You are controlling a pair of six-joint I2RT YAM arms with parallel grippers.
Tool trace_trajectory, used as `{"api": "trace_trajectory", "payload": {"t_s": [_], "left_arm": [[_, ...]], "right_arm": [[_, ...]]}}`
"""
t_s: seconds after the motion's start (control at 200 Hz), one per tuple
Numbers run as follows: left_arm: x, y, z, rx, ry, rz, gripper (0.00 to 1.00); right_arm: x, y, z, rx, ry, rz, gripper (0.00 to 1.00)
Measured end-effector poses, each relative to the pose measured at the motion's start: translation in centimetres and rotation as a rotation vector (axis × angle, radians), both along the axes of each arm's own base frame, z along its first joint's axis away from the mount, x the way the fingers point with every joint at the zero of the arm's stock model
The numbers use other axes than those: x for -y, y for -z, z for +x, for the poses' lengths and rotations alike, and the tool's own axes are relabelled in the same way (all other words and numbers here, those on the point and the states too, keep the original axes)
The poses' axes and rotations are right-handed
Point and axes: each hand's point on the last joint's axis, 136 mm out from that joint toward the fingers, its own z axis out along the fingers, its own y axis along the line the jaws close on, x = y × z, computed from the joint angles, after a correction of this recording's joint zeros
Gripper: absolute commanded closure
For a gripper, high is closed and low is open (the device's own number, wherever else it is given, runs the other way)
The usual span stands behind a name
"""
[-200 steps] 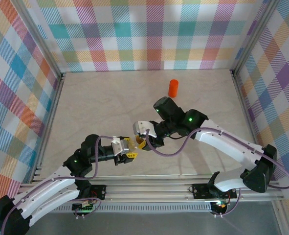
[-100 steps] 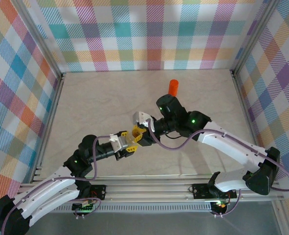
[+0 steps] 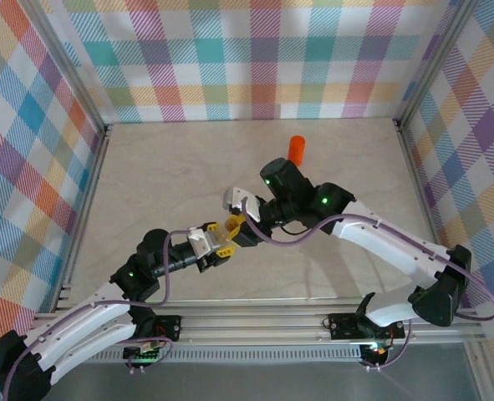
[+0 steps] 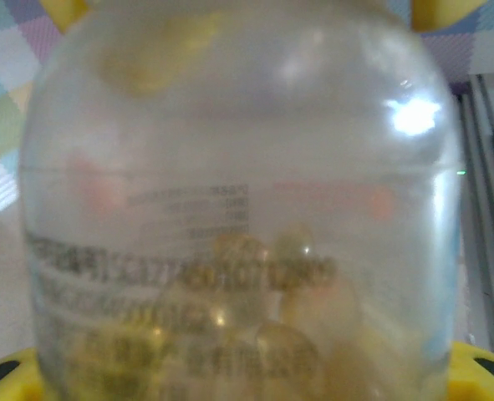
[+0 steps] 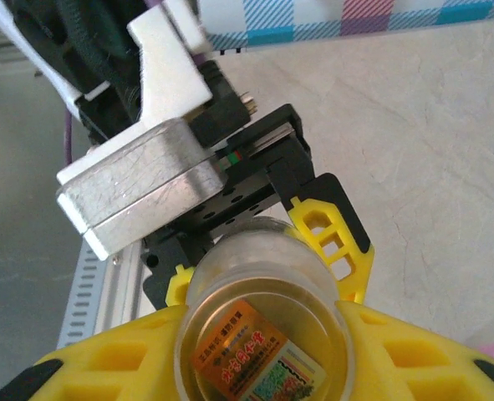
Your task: Sort the pills into containers
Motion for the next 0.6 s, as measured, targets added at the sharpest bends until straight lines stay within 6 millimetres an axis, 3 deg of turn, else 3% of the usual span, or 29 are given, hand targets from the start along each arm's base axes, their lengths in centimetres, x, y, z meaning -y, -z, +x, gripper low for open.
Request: {"api": "trace_trajectory", "payload": {"t_s": [0.325,0.6], "left_arm": [[2.0,-0.6,-3.2,-0.052,0.228,0.013,1.00],[2.3,-1.0,-4.1,-0.066,0.287,0.011,1.00]], "right_arm": [[2.2,-0.3,-2.8,0.222,-0.207,0.029,0.57],[2.4,1.6,-2.8,0.246,-0.276,-0.043,0.54]]}}
